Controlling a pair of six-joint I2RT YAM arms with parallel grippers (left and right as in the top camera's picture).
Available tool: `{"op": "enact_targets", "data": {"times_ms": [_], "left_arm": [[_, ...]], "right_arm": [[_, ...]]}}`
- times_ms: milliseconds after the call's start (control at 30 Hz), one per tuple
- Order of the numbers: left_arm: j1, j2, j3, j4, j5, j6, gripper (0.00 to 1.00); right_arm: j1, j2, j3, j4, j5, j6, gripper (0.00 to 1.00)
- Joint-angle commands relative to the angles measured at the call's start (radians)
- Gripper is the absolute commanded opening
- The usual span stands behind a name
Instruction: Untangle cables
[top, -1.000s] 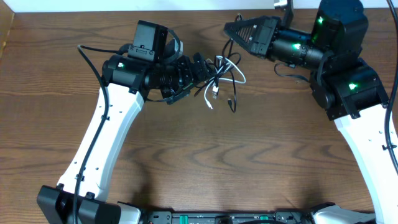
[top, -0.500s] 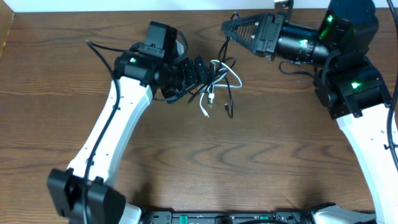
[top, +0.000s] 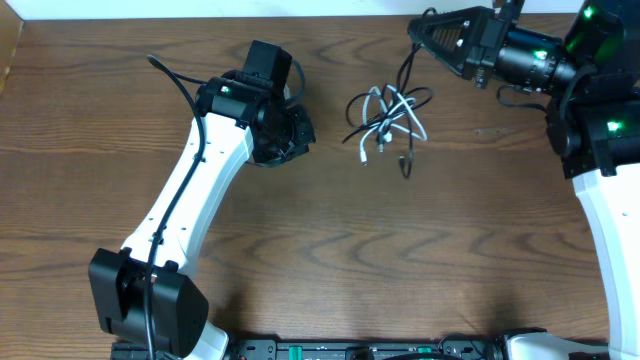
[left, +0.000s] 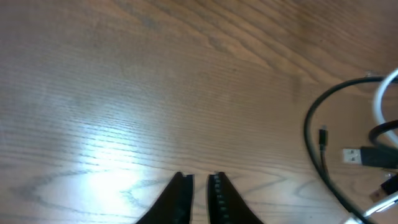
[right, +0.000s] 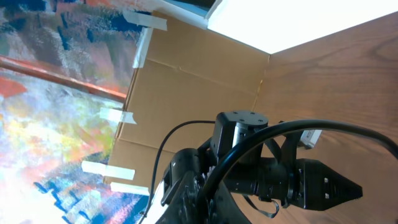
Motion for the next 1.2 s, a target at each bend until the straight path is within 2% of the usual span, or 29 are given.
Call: {"op": "enact_targets", "data": {"times_ms": [0,67,100,133,167,300,500,667,1033,1167], "left_arm": [[0.002,-0.004,0.001,0.014,0.056,0.022,0.48],[0.015,-0.005,0.001,0.061,0.223,0.129,0.7],[0.026,-0.006,0.001,0.092,0.321,0.191,0.77],[0.034,-0.006,0.001,0.103,0.363,0.215,0.79],[0.046,-0.006,0.001,0.115,0.409,0.242,0.79],[0.051,-0.005,0.001,0.118,0.423,0.36,0.8],[0.015,-0.002,0.001,0.102,0.411,0.415,0.79],[0.007,0.004,0.0,0.098,0.335,0.414,0.77],[0.0,0.005,0.0,0.157,0.358,0.411,0.72],[-0.002,0.005,0.0,0.15,0.302,0.441,0.72]], "right_arm": [[-0.003,-0.021,0.018,-0.001,-0.058,0.009,0.01],[-0.003,-0.021,0.018,-0.022,-0.065,0.006,0.01],[-0.003,-0.021,0.018,-0.037,-0.072,0.006,0.01],[-0.003,-0.021,0.018,-0.041,-0.08,0.006,0.01],[-0.003,-0.021,0.018,-0.043,-0.093,0.006,0.01],[-0.003,-0.021,0.018,-0.042,-0.119,0.054,0.01],[-0.004,-0.021,0.018,0.001,-0.114,0.12,0.01],[-0.003,-0.021,0.018,0.019,-0.14,0.172,0.01],[-0.003,-0.021,0.018,0.019,-0.201,0.245,0.01],[-0.003,-0.021,0.018,0.11,-0.227,0.327,0.01]]}}
